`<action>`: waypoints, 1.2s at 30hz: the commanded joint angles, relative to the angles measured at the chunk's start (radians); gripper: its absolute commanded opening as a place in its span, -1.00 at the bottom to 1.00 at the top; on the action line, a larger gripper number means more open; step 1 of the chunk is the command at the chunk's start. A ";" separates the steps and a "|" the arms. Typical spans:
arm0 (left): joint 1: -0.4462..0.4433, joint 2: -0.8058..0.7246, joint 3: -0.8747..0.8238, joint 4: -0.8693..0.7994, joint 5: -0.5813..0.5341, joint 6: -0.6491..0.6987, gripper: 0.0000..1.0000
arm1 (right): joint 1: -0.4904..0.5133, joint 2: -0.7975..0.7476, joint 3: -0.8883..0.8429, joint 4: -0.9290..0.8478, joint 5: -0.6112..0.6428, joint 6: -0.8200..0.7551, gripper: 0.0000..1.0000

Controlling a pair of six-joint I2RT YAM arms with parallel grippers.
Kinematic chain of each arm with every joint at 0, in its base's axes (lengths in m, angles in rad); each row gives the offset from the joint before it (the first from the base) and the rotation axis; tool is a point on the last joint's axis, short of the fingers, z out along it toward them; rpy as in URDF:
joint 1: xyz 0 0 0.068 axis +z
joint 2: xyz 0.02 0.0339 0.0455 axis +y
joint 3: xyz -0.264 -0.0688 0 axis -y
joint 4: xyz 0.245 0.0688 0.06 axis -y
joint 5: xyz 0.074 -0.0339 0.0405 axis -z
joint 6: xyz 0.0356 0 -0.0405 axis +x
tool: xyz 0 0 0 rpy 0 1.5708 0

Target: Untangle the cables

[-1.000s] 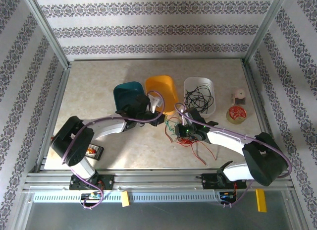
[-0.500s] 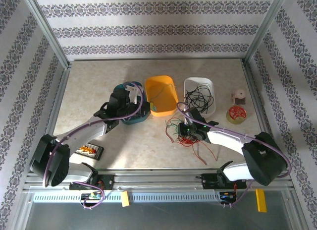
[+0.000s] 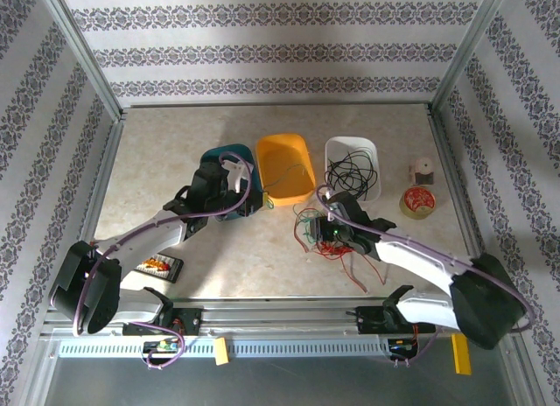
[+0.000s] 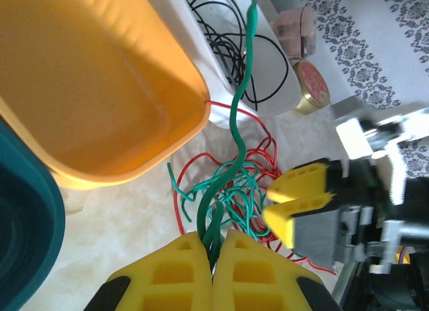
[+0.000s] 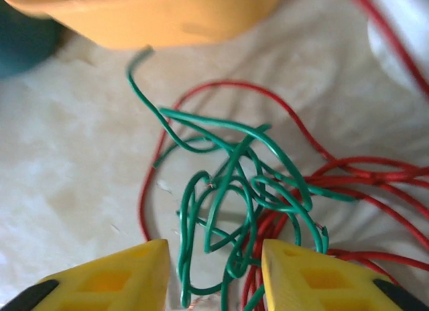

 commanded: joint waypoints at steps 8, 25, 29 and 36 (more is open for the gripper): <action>-0.009 0.102 0.114 0.029 -0.178 -0.105 -1.00 | -0.004 -0.167 0.003 -0.024 0.155 0.040 -0.03; -0.009 0.589 0.582 -0.229 -0.337 -0.210 -0.79 | -0.038 -0.283 -0.046 -0.091 0.157 0.050 -0.01; -0.012 0.589 0.573 -0.181 -0.319 -0.213 -0.23 | -0.036 -0.270 -0.040 -0.101 0.147 0.033 -0.01; -0.050 0.536 0.630 -0.220 -0.328 -0.099 0.22 | -0.008 -0.222 -0.008 -0.105 0.132 0.014 -0.01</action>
